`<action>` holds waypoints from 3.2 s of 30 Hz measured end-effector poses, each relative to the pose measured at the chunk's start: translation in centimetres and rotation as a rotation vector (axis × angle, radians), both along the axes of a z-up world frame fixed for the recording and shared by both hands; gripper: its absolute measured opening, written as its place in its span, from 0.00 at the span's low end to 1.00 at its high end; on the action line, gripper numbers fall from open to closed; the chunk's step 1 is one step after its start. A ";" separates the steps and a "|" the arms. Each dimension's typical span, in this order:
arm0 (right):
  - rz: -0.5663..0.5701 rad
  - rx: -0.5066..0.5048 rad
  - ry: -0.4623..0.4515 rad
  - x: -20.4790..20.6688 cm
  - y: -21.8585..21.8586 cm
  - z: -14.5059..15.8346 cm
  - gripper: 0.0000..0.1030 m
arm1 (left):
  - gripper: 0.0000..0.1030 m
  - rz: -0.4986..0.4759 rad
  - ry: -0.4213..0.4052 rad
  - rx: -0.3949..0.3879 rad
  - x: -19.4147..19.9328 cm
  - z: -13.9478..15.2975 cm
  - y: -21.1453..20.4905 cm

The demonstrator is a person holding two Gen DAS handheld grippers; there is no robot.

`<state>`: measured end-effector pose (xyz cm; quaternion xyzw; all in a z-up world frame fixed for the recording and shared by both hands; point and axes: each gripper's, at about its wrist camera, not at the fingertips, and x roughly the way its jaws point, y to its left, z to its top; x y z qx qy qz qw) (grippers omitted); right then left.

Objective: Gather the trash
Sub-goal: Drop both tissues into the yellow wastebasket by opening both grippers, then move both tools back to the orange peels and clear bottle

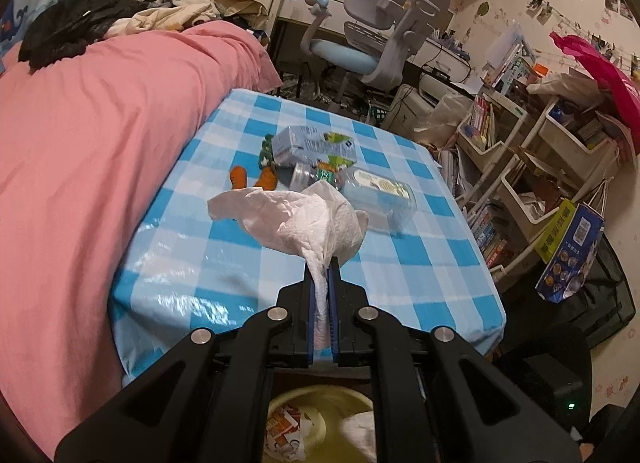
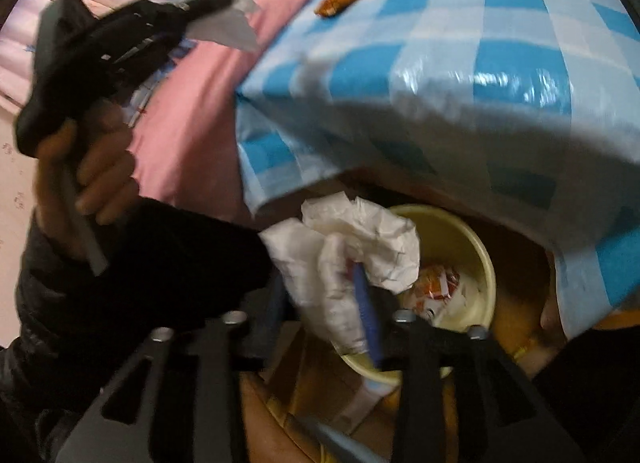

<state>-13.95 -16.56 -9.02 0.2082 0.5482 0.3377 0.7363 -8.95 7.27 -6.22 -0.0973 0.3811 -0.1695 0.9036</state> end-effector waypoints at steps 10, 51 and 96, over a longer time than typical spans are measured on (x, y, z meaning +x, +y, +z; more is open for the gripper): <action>-0.182 -0.010 -0.136 -0.6 -3.7 2.2 0.55 | 0.05 -0.040 0.079 0.024 -3.6 -2.0 -1.8; -0.380 -0.022 -0.238 -0.8 -6.6 3.5 0.63 | 0.68 -0.071 0.184 0.253 -8.8 -6.6 -6.1; -0.252 -0.214 -0.364 6.1 -4.3 5.4 0.72 | 0.69 0.233 0.108 0.150 12.8 -3.7 1.2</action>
